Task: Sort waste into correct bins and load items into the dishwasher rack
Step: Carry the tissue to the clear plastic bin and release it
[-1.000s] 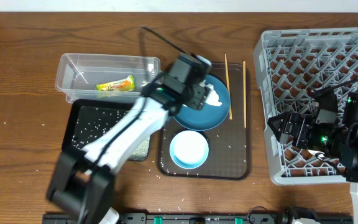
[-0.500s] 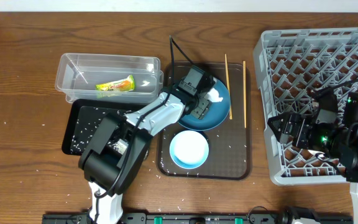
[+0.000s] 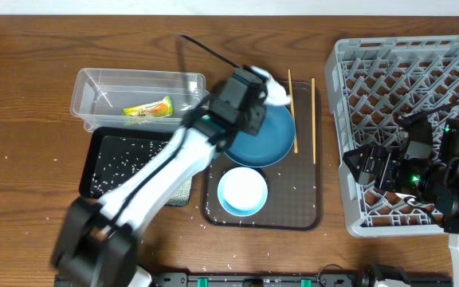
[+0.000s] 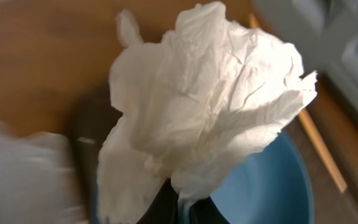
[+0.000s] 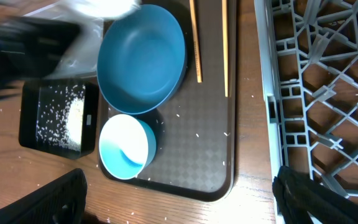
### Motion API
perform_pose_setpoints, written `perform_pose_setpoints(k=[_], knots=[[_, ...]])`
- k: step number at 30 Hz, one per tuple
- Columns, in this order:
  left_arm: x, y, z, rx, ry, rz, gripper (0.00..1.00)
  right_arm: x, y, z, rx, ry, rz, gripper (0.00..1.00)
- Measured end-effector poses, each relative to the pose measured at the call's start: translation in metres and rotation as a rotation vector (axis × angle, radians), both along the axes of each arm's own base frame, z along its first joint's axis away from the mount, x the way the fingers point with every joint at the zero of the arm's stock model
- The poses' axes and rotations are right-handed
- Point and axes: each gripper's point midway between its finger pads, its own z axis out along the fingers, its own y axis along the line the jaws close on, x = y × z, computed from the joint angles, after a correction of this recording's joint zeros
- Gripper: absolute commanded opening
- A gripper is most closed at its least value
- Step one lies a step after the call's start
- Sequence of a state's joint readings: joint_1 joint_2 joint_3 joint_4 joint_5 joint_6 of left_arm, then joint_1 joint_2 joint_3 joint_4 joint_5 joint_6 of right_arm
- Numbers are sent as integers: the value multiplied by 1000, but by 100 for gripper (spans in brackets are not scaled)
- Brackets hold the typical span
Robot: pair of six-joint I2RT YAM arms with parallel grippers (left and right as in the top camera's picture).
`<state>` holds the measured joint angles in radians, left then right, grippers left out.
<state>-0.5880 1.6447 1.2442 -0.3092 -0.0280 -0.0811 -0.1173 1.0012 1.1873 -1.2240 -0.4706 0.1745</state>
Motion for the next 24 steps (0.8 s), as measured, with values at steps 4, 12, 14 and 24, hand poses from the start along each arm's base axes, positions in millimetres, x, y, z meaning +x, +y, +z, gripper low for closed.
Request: perform_pose_setpoints(k=[4,12,14,24], knots=[[7,46,48,8,-104,154,6,0,0,0,0,-1,0,94],[39,137,-5,178,-6,413,6,1,0,0,0,-4,0,94],[44,158,-23,210,33,464,7,0,0,0,0,-1,0,94],[29,171,0,187,35,483,75,2,0,1,-1,-8,0,94]])
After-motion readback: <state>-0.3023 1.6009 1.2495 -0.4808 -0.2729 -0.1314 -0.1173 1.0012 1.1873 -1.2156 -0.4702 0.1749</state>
